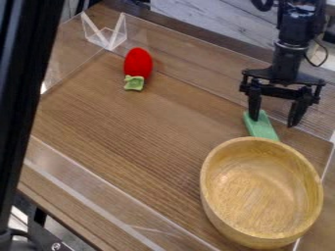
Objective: Put the green stick in the brown bowl
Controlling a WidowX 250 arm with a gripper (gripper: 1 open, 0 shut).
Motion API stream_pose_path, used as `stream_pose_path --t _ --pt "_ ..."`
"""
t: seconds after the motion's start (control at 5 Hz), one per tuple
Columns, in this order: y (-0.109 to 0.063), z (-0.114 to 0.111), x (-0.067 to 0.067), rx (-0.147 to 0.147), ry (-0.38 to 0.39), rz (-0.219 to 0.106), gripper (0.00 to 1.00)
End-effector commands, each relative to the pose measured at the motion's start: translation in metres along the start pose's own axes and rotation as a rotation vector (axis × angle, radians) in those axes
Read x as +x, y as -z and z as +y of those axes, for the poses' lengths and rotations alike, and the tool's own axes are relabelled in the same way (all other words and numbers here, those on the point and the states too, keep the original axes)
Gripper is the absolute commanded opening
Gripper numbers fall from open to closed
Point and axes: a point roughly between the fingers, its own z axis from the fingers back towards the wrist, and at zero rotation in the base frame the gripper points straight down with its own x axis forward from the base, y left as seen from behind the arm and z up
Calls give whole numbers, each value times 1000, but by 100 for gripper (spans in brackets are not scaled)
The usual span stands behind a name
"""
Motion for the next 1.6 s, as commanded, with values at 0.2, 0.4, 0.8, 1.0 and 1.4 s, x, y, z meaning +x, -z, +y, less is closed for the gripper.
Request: stream_pose_path --t 0.2,0.4,0.8,1.0,1.4 --pt "20 33 0 7 -126 33 100" --pt "21 42 1 11 -175 35 100" --pt "24 28 -8 13 -308 34 100" --pt "26 26 -16 34 -291 38 100" --pt "27 31 -16 73 -264 53 100"
